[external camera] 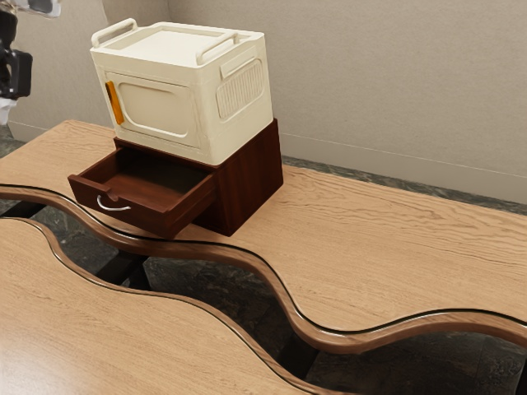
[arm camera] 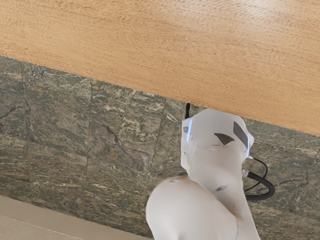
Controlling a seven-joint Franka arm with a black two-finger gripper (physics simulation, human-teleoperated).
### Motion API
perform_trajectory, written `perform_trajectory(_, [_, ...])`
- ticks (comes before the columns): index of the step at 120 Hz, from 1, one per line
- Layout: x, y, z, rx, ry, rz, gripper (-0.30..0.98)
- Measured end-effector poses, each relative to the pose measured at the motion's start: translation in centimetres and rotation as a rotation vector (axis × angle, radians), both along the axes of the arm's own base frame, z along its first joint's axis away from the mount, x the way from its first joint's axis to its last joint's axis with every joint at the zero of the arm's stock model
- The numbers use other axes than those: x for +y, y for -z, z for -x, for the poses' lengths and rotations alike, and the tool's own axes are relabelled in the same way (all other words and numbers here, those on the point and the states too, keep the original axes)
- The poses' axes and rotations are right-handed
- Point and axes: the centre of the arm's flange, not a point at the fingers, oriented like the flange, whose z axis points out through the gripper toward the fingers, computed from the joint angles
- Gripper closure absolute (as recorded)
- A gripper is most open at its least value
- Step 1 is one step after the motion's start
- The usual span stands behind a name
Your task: Push the drawer handle with one arm to close the drawer
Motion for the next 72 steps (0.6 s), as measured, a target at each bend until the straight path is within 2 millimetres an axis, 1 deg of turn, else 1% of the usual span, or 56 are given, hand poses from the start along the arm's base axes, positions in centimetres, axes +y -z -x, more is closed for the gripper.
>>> perform_trajectory(4, [3.2,1.0,-0.8,-0.046,-0.051,-0.037,0.0])
perform_trajectory(9, [6.8,1.4,-1.1,-0.107,-0.107,-0.078,0.0])
perform_trajectory(13, [9.0,1.5,-1.2,-0.151,-0.14,-0.107,0.0])
perform_trajectory(16, [10.3,1.3,-1.2,-0.184,-0.157,-0.127,0.0])
perform_trajectory(18, [10.9,0.3,-1.1,-0.227,-0.165,-0.145,0.0])
perform_trajectory(20, [11.0,-1.4,-0.8,-0.28,-0.169,-0.164,0.0])
perform_trajectory(23, [10.7,-3.2,-0.7,-0.346,-0.16,-0.18,0.0])
perform_trajectory(26, [9.4,-4.2,-1.2,-0.399,-0.129,-0.182,0.01])
perform_trajectory(28, [8.2,-4.2,-2.1,-0.422,-0.098,-0.172,0.04])
perform_trajectory(30, [6.9,-3.9,-3.1,-0.436,-0.063,-0.159,0.08])
perform_trajectory(38, [1.2,-1.5,-6.9,-0.449,0.07,-0.111,0.26])
perform_trajectory(43, [-2.3,-0.6,-8.5,-0.462,0.146,-0.087,0.35])
perform_trajectory(47, [-5.1,-0.1,-9.3,-0.471,0.204,-0.069,0.41])
perform_trajectory(57, [-12.0,1.2,-10.3,-0.48,0.348,-0.021,0.55])
perform_trajectory(66, [-18.2,4.3,-9.5,-0.433,0.483,0.046,0.62])
perform_trajectory(69, [-19.6,5.4,-9.2,-0.419,0.517,0.062,0.64])
perform_trajectory(72, [-20.3,6.2,-9.1,-0.408,0.533,0.071,0.66])
